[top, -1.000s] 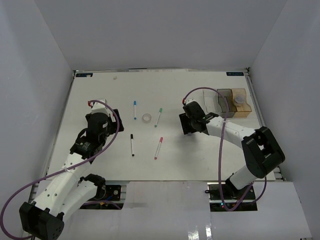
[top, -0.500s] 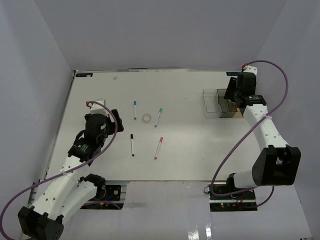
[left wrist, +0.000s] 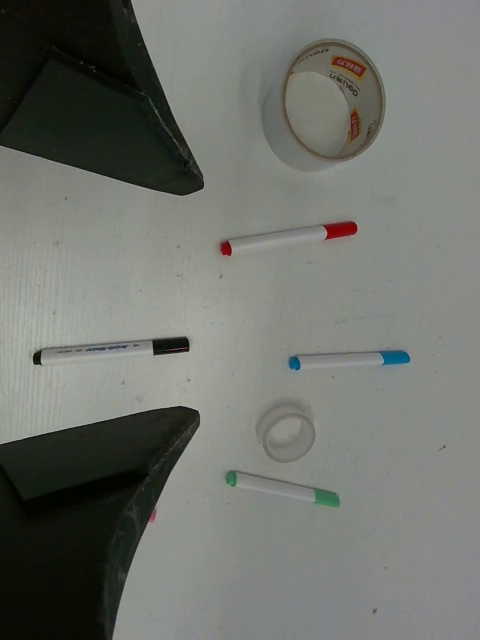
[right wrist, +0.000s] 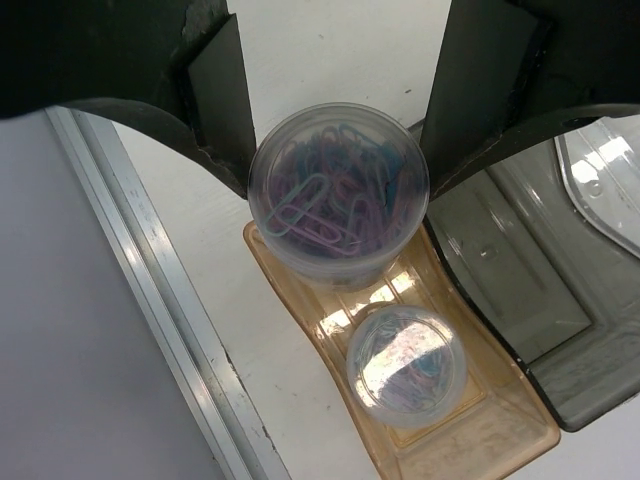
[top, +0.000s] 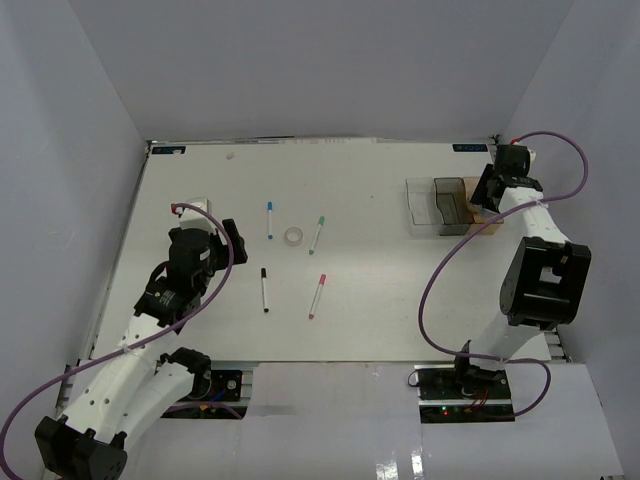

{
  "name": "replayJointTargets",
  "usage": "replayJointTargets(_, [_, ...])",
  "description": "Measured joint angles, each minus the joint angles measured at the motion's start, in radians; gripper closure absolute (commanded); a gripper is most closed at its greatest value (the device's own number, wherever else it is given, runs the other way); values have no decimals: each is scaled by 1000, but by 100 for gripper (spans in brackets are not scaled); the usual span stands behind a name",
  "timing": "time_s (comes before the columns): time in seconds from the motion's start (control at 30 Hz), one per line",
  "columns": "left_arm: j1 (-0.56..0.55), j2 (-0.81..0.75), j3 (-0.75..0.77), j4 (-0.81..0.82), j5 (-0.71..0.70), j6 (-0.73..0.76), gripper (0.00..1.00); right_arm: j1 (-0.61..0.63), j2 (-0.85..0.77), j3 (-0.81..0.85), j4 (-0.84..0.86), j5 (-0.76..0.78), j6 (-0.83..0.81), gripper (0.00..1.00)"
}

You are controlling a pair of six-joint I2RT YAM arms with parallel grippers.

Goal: Sort the stationery into containers
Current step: Place the stationery in the storage box.

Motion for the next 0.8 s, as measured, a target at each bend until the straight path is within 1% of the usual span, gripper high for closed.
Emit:
replayJointTargets(0.13, [0, 0, 0, 0, 0, 0, 2, -13, 49, 23, 2, -2, 0, 51])
replayJointTargets(0.5, [0, 0, 0, 0, 0, 0, 2, -31, 122, 50, 8, -23, -1, 51])
replayJointTargets(0.6, [0, 0, 0, 0, 0, 0, 2, -31, 136, 56, 8, -26, -2, 50])
replayJointTargets(0.8, [0, 0, 0, 0, 0, 0, 2, -32, 167, 61, 11, -26, -2, 35])
